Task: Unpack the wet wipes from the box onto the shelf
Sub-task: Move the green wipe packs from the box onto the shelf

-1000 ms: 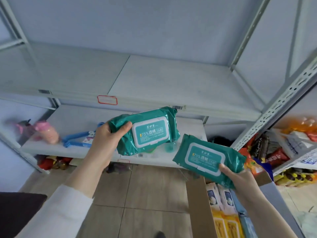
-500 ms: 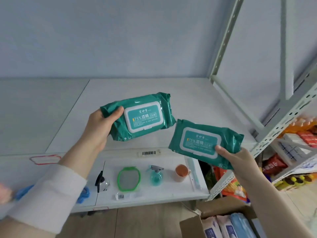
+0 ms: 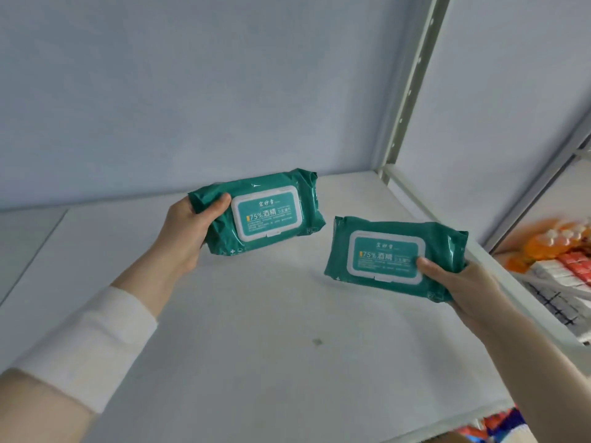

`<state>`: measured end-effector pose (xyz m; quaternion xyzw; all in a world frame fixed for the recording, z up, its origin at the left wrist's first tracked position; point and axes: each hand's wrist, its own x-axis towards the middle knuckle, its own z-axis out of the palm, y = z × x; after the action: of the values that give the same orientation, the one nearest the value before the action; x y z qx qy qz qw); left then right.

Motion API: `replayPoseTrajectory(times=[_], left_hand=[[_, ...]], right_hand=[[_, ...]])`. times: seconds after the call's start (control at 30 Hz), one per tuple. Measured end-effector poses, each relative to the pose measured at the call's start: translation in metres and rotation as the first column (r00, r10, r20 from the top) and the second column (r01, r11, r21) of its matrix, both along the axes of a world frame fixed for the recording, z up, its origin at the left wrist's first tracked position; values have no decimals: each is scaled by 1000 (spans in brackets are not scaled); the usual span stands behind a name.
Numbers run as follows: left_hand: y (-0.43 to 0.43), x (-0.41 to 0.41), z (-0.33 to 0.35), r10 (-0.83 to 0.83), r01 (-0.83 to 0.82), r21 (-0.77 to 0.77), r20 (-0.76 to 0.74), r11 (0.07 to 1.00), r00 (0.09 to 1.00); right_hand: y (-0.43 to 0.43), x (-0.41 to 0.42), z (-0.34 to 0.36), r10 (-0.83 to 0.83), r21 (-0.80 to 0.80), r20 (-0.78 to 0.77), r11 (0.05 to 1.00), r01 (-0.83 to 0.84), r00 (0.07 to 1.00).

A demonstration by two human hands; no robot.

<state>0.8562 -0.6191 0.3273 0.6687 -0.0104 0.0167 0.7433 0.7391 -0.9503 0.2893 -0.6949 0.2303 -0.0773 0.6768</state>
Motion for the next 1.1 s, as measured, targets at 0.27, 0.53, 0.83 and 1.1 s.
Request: replayPoseTrajectory(times=[0.27, 0.53, 0.83, 1.1], left_hand=[[-32, 102, -38, -36, 37, 59, -23, 998, 999], [-39, 171, -48, 2, -2, 42, -1, 999, 1000], [-28, 197, -48, -12, 8, 122, 31, 993, 999], [-25, 208, -45, 149, -171, 240, 105, 956, 983]], right_hand=[[-41, 138, -7, 62, 29, 79, 997, -65, 995], [-55, 232, -11, 240, 67, 128, 966, -250, 962], [-64, 264, -17, 460, -336, -16, 834, -438, 888], [-59, 275, -18, 304, -483, 18, 837, -258, 953]])
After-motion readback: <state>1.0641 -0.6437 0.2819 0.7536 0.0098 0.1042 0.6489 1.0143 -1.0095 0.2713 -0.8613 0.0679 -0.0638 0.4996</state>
